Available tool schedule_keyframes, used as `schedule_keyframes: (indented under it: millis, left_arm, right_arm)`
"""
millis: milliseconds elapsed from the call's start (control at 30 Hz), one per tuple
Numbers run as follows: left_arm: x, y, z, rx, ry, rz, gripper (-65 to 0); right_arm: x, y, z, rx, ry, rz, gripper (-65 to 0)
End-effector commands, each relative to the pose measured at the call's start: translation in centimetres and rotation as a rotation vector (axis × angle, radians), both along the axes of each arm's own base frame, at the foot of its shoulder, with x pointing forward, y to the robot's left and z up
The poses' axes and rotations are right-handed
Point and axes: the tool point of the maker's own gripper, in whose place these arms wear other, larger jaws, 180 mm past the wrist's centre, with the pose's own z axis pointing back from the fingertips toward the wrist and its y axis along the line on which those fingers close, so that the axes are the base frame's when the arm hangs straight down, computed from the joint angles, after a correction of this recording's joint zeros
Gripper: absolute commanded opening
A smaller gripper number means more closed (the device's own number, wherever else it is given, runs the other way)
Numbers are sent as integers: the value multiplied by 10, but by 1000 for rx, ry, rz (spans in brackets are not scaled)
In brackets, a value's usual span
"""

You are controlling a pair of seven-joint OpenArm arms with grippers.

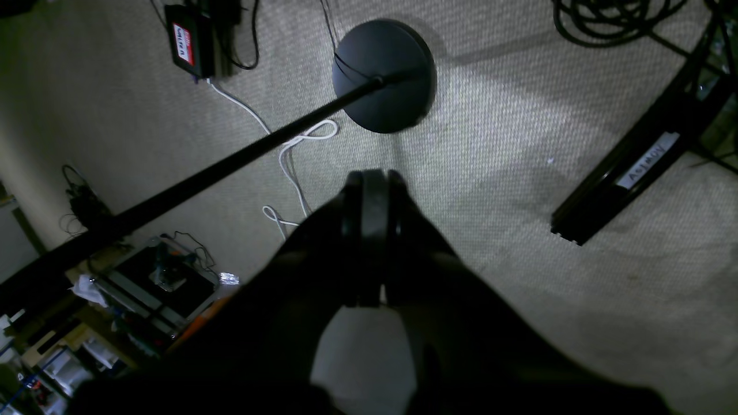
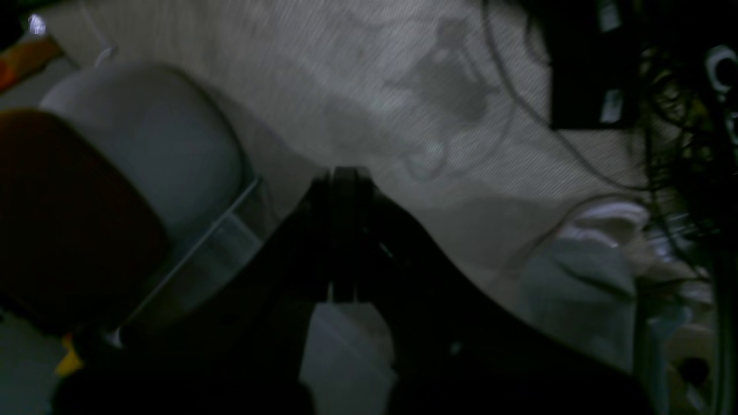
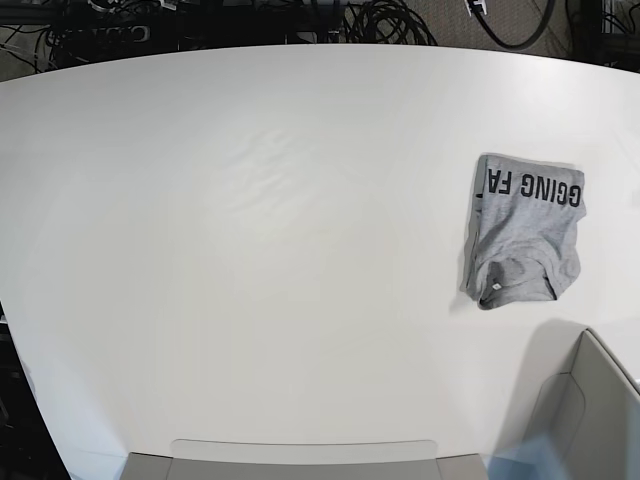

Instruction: Fold the T-shirt properly

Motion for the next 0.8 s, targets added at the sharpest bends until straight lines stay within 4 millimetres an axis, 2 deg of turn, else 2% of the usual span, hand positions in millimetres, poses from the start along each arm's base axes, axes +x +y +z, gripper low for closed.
schedule_keyframes:
  millis: [0,133,233,433,600,767]
  left_arm:
    - [-1,2,1,9,-4,-10,-650]
    - [0,-1,0,5,-5,-7,-650]
    - [10,-11,-3,-11,-22,-1,-650]
    - [12,-13,-4,-13,-27,0,-650]
    - [12,-13,-4,-13,-27,0,-650]
    - [12,-13,-4,-13,-27,0,-650]
  right_arm:
    - [-3,0,2,8,10,-11,-650]
    - [-5,5,0,12,17,-16,-650]
    - [-6,19,-2,33,20,-19,-650]
    - [-7,51,-6,84,20,-26,-650]
    - [-1,57,-8,93,10,-27,-650]
    - [0,73,-9,118,9,-31,-650]
